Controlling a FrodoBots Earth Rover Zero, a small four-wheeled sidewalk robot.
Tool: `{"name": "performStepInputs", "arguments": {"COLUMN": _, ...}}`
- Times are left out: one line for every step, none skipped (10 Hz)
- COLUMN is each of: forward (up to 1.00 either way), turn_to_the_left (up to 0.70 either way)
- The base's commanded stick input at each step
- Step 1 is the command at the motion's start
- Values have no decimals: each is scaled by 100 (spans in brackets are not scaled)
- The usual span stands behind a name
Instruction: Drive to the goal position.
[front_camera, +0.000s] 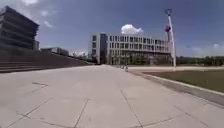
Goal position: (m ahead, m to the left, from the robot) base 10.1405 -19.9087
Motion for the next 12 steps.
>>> {"name": "performStepInputs", "arguments": {"forward": 30, "turn_to_the_left": 1}}
{"name": "performStepInputs", "arguments": {"forward": 30, "turn_to_the_left": 1}}
{"name": "performStepInputs", "arguments": {"forward": 30, "turn_to_the_left": 1}}
{"name": "performStepInputs", "arguments": {"forward": 30, "turn_to_the_left": 1}}
{"name": "performStepInputs", "arguments": {"forward": 30, "turn_to_the_left": 1}}
{"name": "performStepInputs", "arguments": {"forward": 30, "turn_to_the_left": 1}}
{"name": "performStepInputs", "arguments": {"forward": 30, "turn_to_the_left": 1}}
{"name": "performStepInputs", "arguments": {"forward": 30, "turn_to_the_left": 1}}
{"name": "performStepInputs", "arguments": {"forward": 30, "turn_to_the_left": 1}}
{"name": "performStepInputs", "arguments": {"forward": 30, "turn_to_the_left": 1}}
{"name": "performStepInputs", "arguments": {"forward": 30, "turn_to_the_left": 1}}
{"name": "performStepInputs", "arguments": {"forward": 30, "turn_to_the_left": 1}}
